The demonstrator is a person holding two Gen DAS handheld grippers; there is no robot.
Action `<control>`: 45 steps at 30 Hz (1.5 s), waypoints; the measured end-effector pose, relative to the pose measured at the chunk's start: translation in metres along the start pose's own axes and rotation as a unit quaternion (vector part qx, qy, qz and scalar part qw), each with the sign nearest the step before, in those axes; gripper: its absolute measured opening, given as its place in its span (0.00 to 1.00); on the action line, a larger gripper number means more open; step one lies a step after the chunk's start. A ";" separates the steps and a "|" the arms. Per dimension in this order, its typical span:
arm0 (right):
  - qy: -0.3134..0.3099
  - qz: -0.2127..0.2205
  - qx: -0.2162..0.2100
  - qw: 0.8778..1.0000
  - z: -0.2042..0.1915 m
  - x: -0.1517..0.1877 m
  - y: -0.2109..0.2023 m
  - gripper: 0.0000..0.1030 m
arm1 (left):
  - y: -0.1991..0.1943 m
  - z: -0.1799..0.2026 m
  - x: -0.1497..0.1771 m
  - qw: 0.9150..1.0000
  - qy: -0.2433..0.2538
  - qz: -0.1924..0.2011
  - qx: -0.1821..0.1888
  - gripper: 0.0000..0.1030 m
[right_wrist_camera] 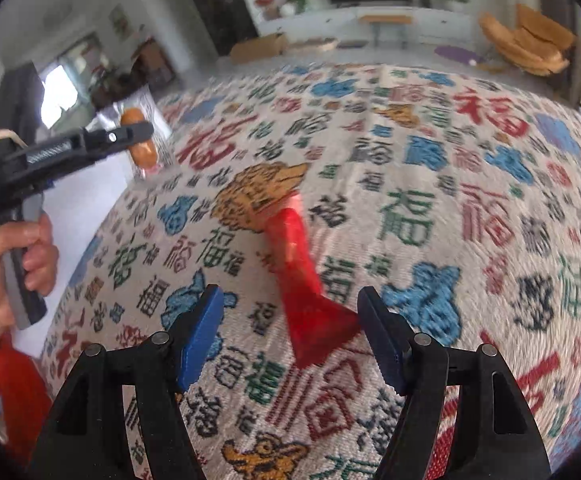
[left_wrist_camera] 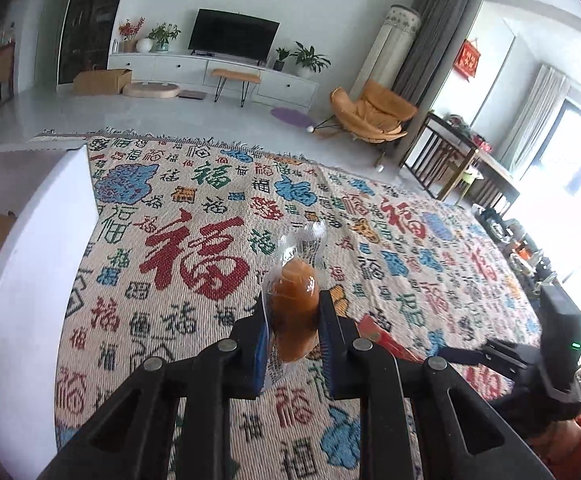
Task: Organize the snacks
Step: 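Carry the bread roll with the left gripper into the white box while the right releases the red wrapper there, then move both open grippers back out of the white box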
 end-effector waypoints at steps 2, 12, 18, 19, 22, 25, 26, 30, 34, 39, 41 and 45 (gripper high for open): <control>-0.040 -0.040 0.046 0.997 -0.017 -0.019 0.017 0.69 | -0.034 -0.001 0.009 1.000 -0.004 0.011 0.016 0.20; 0.024 -0.114 0.010 0.993 -0.031 -0.044 0.011 0.14 | -0.213 -0.091 0.041 0.997 -0.050 0.053 -0.028 0.20; -0.004 -0.045 -0.187 0.981 -0.175 -0.101 -0.044 0.14 | -0.230 -0.184 0.069 0.983 -0.104 0.028 -0.148 0.21; -0.012 -0.042 -0.213 0.976 -0.203 -0.108 -0.047 0.14 | -0.228 -0.195 0.075 0.979 -0.111 0.015 -0.172 0.21; -0.030 -0.030 -0.266 0.963 -0.279 -0.122 -0.044 0.25 | -0.221 -0.220 0.091 0.961 -0.134 -0.012 -0.241 0.50; -0.031 -0.020 -0.272 0.962 -0.319 -0.127 -0.036 0.77 | -0.233 -0.227 0.104 0.948 -0.141 0.011 -0.286 0.83; -0.035 -0.011 -0.264 0.964 -0.323 -0.125 -0.038 0.77 | -0.237 -0.225 0.107 0.946 -0.137 0.019 -0.294 0.83; -0.056 0.028 -0.199 0.978 -0.302 -0.109 -0.046 0.77 | -0.242 -0.202 0.117 0.942 -0.109 0.033 -0.316 0.86; -0.058 0.054 -0.107 0.991 -0.263 -0.099 -0.048 0.77 | -0.239 -0.154 0.119 0.931 -0.085 0.079 -0.346 0.87; -0.093 0.066 -0.039 0.993 -0.245 -0.073 -0.058 0.77 | -0.240 -0.109 0.126 0.909 -0.142 0.127 -0.371 1.00; -0.111 0.072 -0.027 0.991 -0.248 -0.062 -0.066 0.77 | -0.242 -0.103 0.131 0.923 -0.157 0.121 -0.330 1.00; -0.136 0.068 -0.003 0.988 -0.263 -0.051 -0.066 0.77 | -0.244 -0.099 0.134 0.930 -0.154 0.094 -0.321 1.00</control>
Point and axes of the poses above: each gripper's, at about its wrist camera, not at the fingertips, and y roughly the way its jaws point, z to its right, x to its underside, the point moved 2 cm from there along y, roughly the way its jaws point, and after that the axes turned 10 degrees about -z, right-handed, at the moved point
